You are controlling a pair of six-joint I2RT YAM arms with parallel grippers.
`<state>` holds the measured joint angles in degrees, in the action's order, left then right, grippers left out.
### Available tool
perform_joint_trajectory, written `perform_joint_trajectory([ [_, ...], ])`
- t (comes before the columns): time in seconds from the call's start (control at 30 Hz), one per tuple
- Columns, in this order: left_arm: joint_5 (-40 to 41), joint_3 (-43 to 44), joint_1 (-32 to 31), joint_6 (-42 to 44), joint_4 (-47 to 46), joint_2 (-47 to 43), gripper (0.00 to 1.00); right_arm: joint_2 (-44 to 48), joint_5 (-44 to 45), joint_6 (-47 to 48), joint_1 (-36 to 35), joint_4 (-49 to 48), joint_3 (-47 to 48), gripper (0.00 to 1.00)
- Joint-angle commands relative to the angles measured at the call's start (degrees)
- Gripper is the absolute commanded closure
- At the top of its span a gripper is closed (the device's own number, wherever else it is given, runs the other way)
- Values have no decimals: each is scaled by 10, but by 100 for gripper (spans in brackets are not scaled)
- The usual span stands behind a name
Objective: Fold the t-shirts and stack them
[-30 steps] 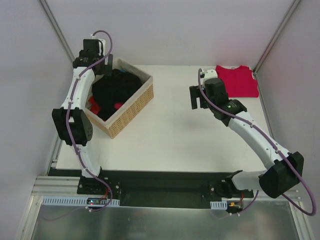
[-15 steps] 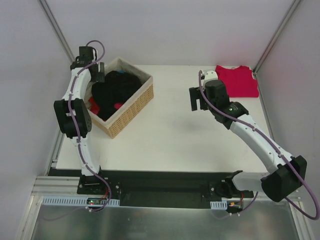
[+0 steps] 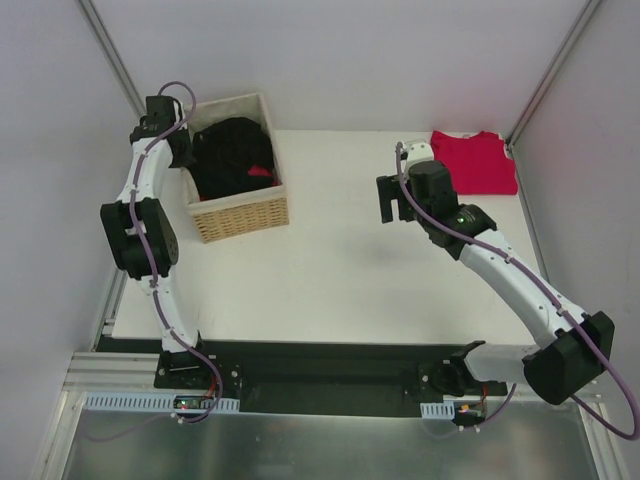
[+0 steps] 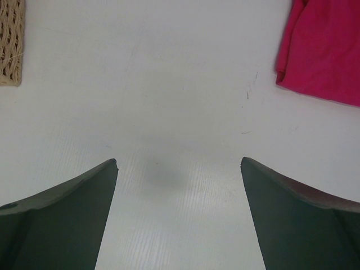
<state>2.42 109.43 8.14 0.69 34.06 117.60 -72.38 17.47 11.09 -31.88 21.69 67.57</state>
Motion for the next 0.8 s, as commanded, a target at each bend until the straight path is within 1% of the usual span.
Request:
perform_joint_trajectory([
  [0.0, 38, -44, 18, 15, -7, -49, 100, 11, -8, -7, -6, -13, 0, 4],
  [0.07, 43, -75, 23, 19, -17, -68, 100, 11, -11, -9, -7, -17, 0, 4],
  [0.13, 67, -104, 25, 28, -43, -103, 100, 9, -14, -11, -10, -17, 0, 4],
  [0.17, 74, -138, 25, 30, -52, -127, 100, 9, -16, -12, -10, -17, 0, 4],
  [0.23, 94, -170, 25, 31, -72, -148, 100, 6, -20, -16, -12, -20, 1, 4],
  [0.3, 123, -205, 25, 20, -72, -173, 100, 2, -24, -19, -13, -18, 3, 4],
  [0.47, 163, -295, 26, -2, -73, -249, 100, 3, -31, -26, -17, -22, 0, 4],
  [0.53, 174, -312, 25, 5, -75, -262, 100, 9, -36, -27, -21, -24, -2, 4],
  [0.57, 176, -324, 25, 5, -76, -272, 100, 11, -37, -27, -23, -24, -4, 4],
  [0.67, 148, -354, 25, 29, -79, -300, 100, 17, -36, -27, -28, -24, -5, 4],
  [0.77, 146, -378, 25, 57, -81, -320, 100, 22, -37, -27, -33, -24, -7, 4],
])
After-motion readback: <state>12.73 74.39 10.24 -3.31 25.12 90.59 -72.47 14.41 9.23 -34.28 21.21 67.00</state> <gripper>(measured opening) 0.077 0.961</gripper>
